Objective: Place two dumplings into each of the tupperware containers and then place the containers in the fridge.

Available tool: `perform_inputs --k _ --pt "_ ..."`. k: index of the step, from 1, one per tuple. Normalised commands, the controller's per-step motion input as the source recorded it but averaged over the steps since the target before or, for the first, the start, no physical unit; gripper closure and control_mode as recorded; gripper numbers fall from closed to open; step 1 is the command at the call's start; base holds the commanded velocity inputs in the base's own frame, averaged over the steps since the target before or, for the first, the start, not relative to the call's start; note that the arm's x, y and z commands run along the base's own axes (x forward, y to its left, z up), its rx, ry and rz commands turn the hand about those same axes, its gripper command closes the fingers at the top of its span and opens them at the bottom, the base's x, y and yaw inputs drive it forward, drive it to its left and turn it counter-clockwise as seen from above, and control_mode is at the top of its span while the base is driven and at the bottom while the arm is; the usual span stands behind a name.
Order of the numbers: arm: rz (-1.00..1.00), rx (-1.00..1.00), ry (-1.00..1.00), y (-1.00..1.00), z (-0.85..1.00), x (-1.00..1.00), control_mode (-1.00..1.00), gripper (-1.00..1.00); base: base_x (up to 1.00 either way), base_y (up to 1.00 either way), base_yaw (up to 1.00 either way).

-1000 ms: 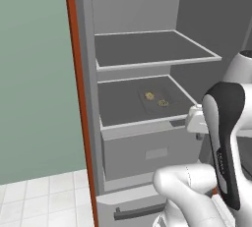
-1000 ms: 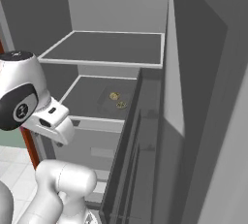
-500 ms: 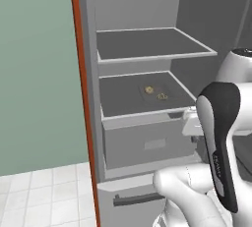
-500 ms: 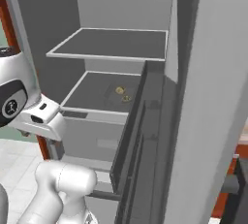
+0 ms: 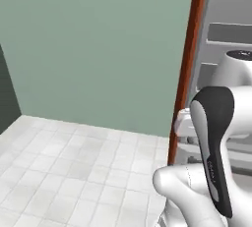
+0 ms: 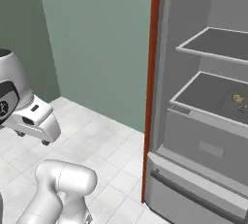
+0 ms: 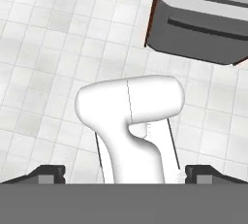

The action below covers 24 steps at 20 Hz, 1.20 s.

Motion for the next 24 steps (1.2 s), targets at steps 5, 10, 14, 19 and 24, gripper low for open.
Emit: perform_inputs --k 5,10,14,19,24 --pt "0.00 0.00 0.00 0.00 0.00 0.00 1.00 -1.00 -0.16 0.26 1.00" --pt "0.00 0.00 0.00 0.00 0.00 0.00 1.00 -1.00 0.23 -0.08 0.98" --pt "0.00 0.00 0.00 0.00 0.00 0.00 1.00 -1.00 0.89 -0.22 0.83" --pt "0.00 0.00 0.00 0.00 0.00 0.00 1.00 -1.00 1.00 -0.21 0.75" --pt "0.00 0.00 0.00 0.00 0.00 0.00 1.00 -1.00 1.00 -0.17 0.69"
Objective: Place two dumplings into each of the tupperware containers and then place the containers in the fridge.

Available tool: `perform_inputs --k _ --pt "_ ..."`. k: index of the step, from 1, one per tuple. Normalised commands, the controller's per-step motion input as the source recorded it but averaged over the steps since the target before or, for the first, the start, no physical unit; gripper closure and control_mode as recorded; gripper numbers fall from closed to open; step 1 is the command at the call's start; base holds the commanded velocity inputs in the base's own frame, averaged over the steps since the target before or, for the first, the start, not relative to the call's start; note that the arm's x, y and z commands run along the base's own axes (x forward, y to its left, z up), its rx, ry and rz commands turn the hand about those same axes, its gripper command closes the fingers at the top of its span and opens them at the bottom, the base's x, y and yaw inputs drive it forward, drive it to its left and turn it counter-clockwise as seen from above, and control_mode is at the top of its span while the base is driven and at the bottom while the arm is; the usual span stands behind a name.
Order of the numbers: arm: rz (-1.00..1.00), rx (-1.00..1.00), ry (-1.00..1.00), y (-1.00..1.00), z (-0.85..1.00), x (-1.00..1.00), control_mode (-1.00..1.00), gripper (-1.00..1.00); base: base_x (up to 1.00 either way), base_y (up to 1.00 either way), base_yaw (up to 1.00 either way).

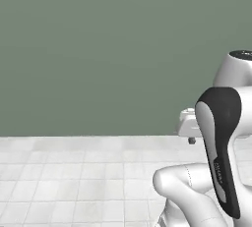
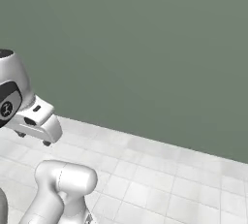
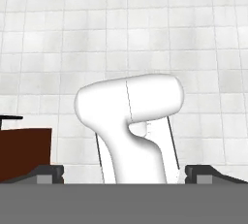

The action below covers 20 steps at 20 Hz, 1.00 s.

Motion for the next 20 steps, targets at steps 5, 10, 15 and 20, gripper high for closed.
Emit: perform_inputs --k 5,10,15,20 --pt "0.00 0.00 0.00 0.00 0.00 0.00 1.00 -1.00 0.97 -0.20 0.78" --pt "0.00 0.00 0.00 0.00 0.00 0.00 1.00 -1.00 0.87 -0.21 0.83" --pt "0.00 0.00 0.00 0.00 0.00 0.00 1.00 -1.00 0.89 -0.31 0.79" --pt "0.00 0.00 0.00 0.00 0.00 0.00 1.00 -1.00 0.97 -0.40 0.74"
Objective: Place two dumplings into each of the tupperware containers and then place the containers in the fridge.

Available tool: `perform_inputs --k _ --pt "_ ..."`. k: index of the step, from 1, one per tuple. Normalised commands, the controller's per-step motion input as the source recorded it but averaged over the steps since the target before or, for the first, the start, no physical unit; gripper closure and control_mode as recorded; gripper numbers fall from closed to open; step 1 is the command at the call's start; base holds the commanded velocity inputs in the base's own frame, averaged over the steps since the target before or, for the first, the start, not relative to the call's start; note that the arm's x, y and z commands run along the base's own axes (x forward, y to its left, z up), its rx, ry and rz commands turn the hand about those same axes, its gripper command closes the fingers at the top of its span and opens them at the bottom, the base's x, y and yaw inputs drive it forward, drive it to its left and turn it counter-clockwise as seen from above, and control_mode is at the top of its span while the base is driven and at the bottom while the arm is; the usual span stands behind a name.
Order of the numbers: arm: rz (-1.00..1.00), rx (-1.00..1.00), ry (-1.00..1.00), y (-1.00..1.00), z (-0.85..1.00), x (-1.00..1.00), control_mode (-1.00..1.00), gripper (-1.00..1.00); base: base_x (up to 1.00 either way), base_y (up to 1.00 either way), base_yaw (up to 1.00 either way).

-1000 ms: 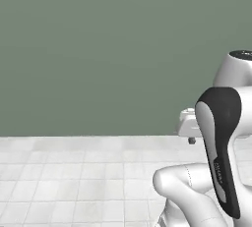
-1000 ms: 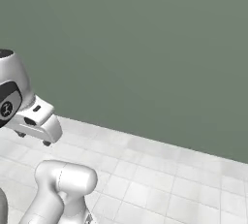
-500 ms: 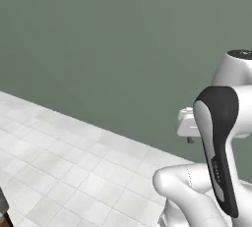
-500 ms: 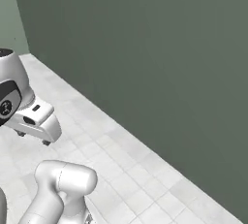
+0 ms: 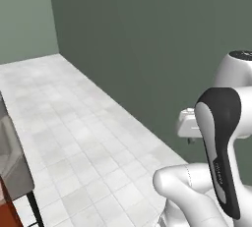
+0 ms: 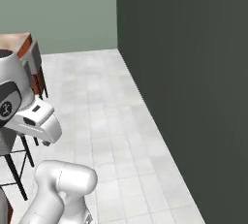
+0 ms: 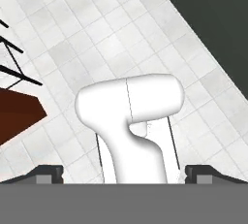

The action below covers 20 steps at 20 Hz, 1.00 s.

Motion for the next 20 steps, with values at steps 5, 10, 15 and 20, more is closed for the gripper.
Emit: perform_inputs --k 5,10,15,20 --pt "0.00 0.00 0.00 0.00 0.00 0.00 1.00 -1.00 1.00 -0.43 0.67" --pt "0.00 0.00 0.00 0.00 0.00 0.00 1.00 -1.00 1.00 -0.34 0.68" --pt "0.00 0.00 0.00 0.00 0.00 0.00 1.00 -1.00 1.00 -0.33 0.68" --pt "0.00 0.00 0.00 0.00 0.00 0.00 1.00 -1.00 1.00 -0.48 0.65"
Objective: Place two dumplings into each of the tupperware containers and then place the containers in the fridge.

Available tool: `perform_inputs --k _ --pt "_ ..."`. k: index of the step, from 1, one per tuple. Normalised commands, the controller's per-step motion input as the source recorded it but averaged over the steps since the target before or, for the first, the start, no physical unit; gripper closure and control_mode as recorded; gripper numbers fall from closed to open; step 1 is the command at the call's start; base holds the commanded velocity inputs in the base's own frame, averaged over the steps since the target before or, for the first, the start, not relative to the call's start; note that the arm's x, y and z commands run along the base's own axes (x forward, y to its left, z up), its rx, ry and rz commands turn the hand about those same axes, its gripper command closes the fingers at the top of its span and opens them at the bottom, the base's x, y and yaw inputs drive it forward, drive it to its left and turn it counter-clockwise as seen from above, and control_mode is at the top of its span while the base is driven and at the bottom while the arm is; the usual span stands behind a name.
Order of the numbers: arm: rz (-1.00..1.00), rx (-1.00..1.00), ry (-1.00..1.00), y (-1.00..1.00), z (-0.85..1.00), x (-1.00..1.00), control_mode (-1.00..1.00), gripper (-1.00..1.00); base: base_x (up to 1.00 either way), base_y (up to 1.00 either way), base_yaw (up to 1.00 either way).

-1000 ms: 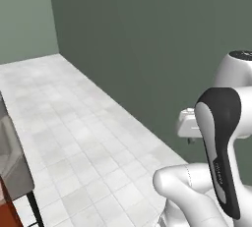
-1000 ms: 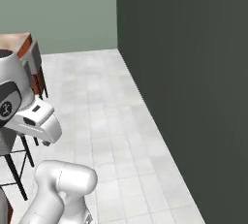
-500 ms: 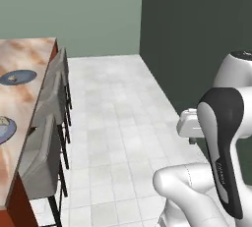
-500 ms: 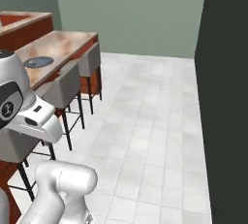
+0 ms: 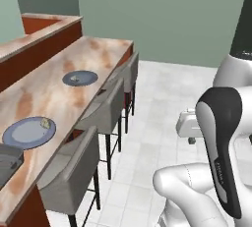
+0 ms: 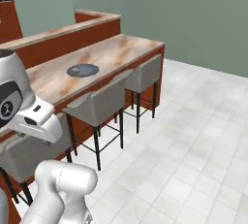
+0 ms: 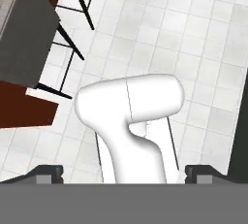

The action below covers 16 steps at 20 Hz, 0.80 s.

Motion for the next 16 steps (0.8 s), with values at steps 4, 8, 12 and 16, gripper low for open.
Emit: perform_inputs --k 4,8,12,16 --pt "0.00 0.00 0.00 0.00 0.00 0.00 1.00 -1.00 0.79 -0.68 0.63" --pt "0.00 0.00 0.00 0.00 0.00 0.00 1.00 -1.00 0.59 -0.69 0.67" --pt "0.00 0.00 0.00 0.00 0.00 0.00 1.00 -1.00 0.54 -0.66 0.69" --pt "0.00 0.00 0.00 0.00 0.00 0.00 1.00 -1.00 0.54 -0.68 0.68"
